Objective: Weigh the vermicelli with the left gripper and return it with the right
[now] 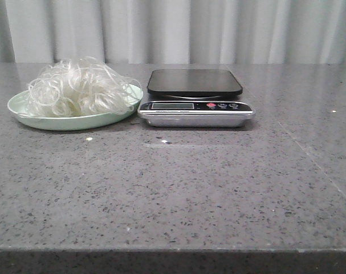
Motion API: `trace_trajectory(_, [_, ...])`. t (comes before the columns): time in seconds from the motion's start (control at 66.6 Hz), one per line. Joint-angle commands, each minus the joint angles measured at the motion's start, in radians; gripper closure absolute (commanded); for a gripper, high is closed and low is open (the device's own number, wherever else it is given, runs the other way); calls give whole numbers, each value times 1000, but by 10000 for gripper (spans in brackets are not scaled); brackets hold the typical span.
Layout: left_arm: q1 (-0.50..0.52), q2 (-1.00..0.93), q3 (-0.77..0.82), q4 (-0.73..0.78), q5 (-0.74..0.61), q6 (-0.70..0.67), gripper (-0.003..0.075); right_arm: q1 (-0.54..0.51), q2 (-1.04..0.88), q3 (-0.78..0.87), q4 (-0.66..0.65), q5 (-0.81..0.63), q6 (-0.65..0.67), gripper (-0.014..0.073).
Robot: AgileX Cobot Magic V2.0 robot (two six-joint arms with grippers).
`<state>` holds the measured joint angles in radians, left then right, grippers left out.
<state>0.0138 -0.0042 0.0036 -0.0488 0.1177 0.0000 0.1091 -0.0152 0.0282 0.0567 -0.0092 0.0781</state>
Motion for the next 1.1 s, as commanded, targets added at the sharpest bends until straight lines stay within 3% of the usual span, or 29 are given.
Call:
trace_trajectory(0.0, [-8, -22, 5, -2, -71, -8, 594, -5, -13, -9, -1, -81, 0, 405])
trace_trajectory(0.856, [-8, -22, 5, -2, -74, -8, 594, -5, -13, -9, -1, -81, 0, 405])
trace_trajectory(1.081, [-8, -22, -4, -152, -280, -8, 594, -5, -13, -9, -1, -82, 0, 405])
